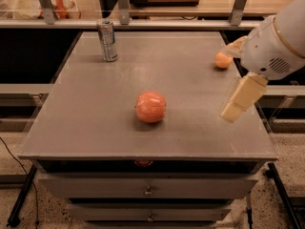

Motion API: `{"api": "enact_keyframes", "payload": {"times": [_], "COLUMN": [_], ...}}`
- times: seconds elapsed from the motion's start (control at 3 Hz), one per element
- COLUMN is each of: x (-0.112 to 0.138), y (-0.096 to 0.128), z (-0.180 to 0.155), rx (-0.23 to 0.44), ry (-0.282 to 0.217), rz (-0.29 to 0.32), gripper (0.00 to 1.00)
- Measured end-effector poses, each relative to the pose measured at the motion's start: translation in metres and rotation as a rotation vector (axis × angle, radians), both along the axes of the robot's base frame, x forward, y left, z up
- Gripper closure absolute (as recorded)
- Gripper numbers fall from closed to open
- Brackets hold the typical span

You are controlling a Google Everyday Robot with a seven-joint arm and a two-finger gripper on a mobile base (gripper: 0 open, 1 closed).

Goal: Move apple near redbull can

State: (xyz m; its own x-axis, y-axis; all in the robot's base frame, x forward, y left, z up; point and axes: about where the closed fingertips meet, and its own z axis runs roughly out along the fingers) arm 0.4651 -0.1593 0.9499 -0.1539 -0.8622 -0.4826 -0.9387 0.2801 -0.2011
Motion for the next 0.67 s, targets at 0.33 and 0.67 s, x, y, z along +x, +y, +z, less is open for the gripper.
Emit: {"api": "enact_keyframes", "payload": {"times": [0.33, 0.67], "x": [0.0024, 0.0021], "y": [0.0140, 0.0139], "z": [0.0095, 0.0094], "rx": [0.059, 0.057], "ry": [-0.018, -0.017], "rz": [0.003, 0.004], "gripper": [0.00, 0.00]}}
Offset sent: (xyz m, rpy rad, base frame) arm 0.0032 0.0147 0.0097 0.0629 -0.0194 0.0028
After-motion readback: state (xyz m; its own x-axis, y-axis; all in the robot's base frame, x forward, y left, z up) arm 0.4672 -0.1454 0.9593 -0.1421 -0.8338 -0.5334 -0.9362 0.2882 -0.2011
